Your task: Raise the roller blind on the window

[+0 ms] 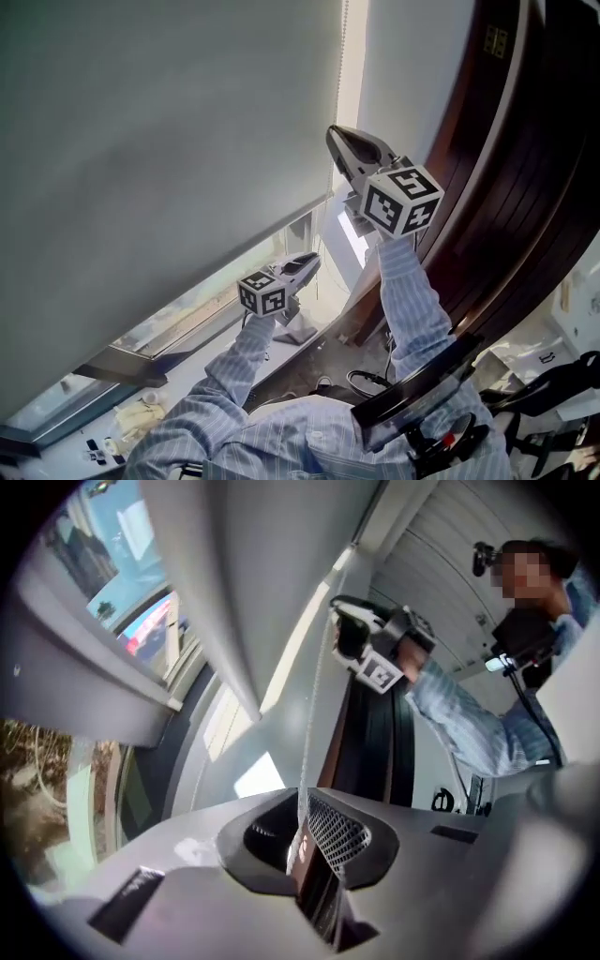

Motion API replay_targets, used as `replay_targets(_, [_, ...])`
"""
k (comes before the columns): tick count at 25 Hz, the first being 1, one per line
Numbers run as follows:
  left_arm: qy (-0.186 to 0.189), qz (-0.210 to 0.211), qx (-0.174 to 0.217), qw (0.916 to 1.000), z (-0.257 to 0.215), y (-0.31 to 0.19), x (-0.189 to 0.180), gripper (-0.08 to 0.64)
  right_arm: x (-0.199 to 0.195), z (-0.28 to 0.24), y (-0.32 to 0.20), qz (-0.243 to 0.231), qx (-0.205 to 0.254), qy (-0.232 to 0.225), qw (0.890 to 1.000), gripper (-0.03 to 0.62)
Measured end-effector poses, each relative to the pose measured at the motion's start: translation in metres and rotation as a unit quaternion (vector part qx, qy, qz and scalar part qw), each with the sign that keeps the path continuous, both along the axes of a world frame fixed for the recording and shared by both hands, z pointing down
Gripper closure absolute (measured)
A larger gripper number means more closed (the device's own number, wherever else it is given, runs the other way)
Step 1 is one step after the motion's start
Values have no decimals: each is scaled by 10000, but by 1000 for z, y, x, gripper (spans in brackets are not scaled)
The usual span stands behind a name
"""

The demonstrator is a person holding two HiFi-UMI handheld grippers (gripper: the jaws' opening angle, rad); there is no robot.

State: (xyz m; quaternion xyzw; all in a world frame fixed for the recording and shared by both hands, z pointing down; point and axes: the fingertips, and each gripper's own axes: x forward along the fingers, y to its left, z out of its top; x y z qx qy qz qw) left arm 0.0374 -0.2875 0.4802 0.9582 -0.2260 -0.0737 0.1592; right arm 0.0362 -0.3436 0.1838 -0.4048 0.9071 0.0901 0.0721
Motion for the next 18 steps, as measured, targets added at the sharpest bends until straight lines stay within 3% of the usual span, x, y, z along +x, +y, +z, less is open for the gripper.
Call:
replay_targets(2, [386,-140,618,9972,-42,13,-12,549,2,-1,-5,114,50,133,9998,586])
replay_targets(4, [835,-343,1238,9882,-99,24,-24,549,8,0,-8,137,32,89,9999,586])
replay_targets(7, [969,-454,2177,9701,-189,33,-30,549,15,0,-11,167,22,44,9998,586])
replay_targets(9, [1107,-511,2595,9580,-247,29,-32,549,16,0,-10,172,31,51,9998,586])
replay_targets(12, [1355,-613,2908,9452,-321,4,-32,549,12,0,-10,121,71,32,9999,586])
replay_targets(14, [1179,-662,3108,9408,-356,-15,-24,531,8,1,-11,59,94,46,9999,586])
replay_targets(16, [1063,-597,3160,9409,-382,-29,-14,447,3,2,-10,33,123,114,9999,586])
replay_targets(18, [1092,-510,3078,9438,-401,-37,-8,434,-2,4,-8,25,152,181,9997,586])
